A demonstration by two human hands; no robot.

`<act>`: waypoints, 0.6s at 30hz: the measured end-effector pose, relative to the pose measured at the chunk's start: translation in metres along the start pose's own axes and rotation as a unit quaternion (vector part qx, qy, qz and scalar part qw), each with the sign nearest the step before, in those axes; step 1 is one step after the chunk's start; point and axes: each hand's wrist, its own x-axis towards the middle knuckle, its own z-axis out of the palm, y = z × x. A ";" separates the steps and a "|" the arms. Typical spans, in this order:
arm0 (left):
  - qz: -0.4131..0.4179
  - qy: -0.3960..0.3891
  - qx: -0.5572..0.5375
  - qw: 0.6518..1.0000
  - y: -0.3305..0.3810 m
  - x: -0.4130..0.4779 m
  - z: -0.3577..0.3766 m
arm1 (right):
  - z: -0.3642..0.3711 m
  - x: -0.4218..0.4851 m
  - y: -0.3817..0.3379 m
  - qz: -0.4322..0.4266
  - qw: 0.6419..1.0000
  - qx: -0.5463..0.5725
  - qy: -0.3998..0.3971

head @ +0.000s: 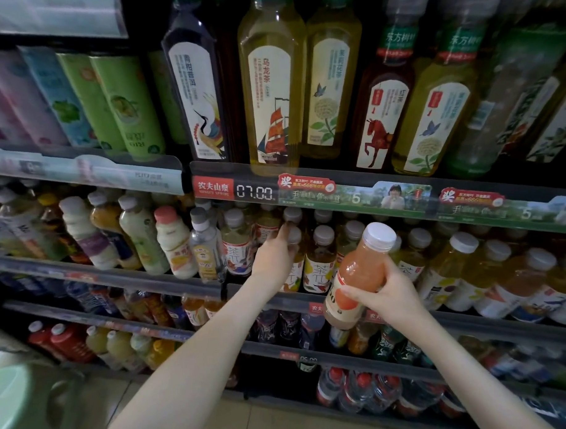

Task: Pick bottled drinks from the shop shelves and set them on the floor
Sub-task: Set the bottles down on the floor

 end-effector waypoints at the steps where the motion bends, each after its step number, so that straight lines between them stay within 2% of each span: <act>1: -0.010 0.003 -0.018 1.000 -0.001 0.000 0.001 | 0.001 -0.001 0.001 0.002 1.000 0.000 0.000; 5: -0.014 0.013 -0.015 1.000 0.009 -0.019 0.022 | -0.004 -0.009 0.013 0.017 1.000 -0.011 0.019; 7: 0.046 0.033 -0.001 0.998 0.022 -0.038 0.037 | -0.013 -0.016 0.022 0.032 0.999 -0.017 0.035; 10: 0.179 0.027 -0.063 0.982 0.048 -0.064 0.055 | -0.034 -0.029 0.032 0.049 0.997 -0.013 0.065; 12: 0.231 -0.040 -0.099 0.967 0.066 -0.079 0.065 | -0.051 -0.039 0.036 0.054 0.995 -0.005 0.082; 15: 0.206 -0.228 -0.190 0.932 0.092 -0.100 0.081 | -0.076 -0.057 0.044 0.075 0.994 0.003 0.074; 16: 0.192 -0.263 -0.214 0.921 0.102 -0.107 0.088 | -0.084 -0.063 0.048 0.080 0.995 0.002 0.066; 18: 0.156 -0.271 -0.255 0.915 0.120 -0.121 0.103 | -0.097 -0.076 0.062 0.090 0.994 0.009 0.052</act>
